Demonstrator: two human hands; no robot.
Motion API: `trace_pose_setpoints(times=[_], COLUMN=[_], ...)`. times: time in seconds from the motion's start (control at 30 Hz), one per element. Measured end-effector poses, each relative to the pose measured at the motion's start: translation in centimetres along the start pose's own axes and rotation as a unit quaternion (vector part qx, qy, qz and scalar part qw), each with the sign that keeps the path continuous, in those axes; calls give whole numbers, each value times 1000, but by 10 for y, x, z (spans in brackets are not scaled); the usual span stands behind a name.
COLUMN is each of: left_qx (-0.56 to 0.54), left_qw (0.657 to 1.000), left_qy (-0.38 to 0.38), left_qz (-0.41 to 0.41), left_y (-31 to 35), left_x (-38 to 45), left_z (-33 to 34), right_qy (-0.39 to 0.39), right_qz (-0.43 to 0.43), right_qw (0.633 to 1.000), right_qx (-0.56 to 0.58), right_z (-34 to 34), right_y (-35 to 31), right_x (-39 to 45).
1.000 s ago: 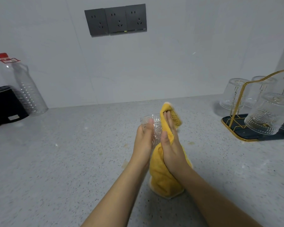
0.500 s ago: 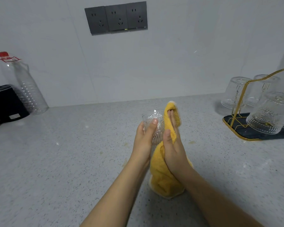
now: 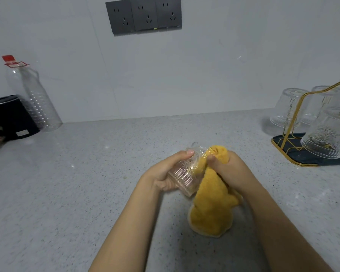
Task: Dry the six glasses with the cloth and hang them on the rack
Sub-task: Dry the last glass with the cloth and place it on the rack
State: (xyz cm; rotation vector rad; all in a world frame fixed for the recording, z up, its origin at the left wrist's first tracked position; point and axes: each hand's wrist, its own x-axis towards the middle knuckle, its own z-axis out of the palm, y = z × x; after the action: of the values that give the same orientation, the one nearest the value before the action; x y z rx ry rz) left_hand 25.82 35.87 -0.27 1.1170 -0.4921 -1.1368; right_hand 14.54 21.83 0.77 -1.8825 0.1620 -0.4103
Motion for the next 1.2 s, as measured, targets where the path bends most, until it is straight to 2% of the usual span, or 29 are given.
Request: trace_pose_setpoints(times=[0.07, 0.1, 0.13, 0.2, 0.3, 0.37, 0.43, 0.5, 0.6, 0.7, 0.8, 0.87, 0.9, 0.93, 1.0, 1.07, 1.13, 1.2], left_qx=[11, 16, 15, -19, -53, 33, 145, 208, 200, 155, 110, 93, 91, 100, 164, 238, 254, 310], left_qw=[999, 998, 997, 999, 997, 986, 955, 928, 931, 944, 966, 975, 976, 974, 957, 933, 925, 897], left_qy=[-41, -54, -58, -34, 42, 125, 195, 233, 227, 231, 201, 184, 186, 195, 227, 250, 237, 228], left_qz=[-28, -39, -43, -22, 33, 105, 172, 204, 204, 177, 121, 81, 67, 63, 74, 99, 151, 219], left_y=[0, 0, 0, 0, 5, 3, -5, -12, -14, -12, -16, -15, -15, -13, -12, -14, -16, -19], left_x=[-3, -4, -4, -4, -4, -1, 5, 8, 10, 8, 8, 9, 10, 9, 9, 9, 7, 10], left_z=[-4, -5, -6, -7, 1, 9, 16, 17, 17, 17, 20, 22, 21, 22, 22, 20, 20, 16], right_qy=[-167, -213, -223, -160, -28, 46, 81, 56, -93, -247, -336, -342, -324, -300, -251, -230, -229, -215], right_qz=[17, 25, 24, 17, 17, 50, 78, 77, 42, 22, 9, -11, -24, -37, -41, -9, 54, 124], right_qw=[986, 976, 974, 986, 997, 993, 985, 985, 985, 968, 928, 887, 882, 892, 941, 971, 964, 930], right_qx=[12, 24, 35, 52, 65, 96, 129, 147, 142, 39, -163, -311, -342, -336, -225, -69, 122, 272], right_z=[-7, -8, -8, -6, -3, -1, 0, -1, -5, -8, -15, -15, -14, -12, -9, -11, -16, -21], right_y=[-1, 0, 0, 1, 3, 4, 5, 6, 8, 1, -13, -12, -10, -6, 5, 11, 9, 11], right_x=[0, 0, -1, -1, 3, 5, 6, 6, 7, 12, 12, 11, 10, 7, 3, 2, 4, 9])
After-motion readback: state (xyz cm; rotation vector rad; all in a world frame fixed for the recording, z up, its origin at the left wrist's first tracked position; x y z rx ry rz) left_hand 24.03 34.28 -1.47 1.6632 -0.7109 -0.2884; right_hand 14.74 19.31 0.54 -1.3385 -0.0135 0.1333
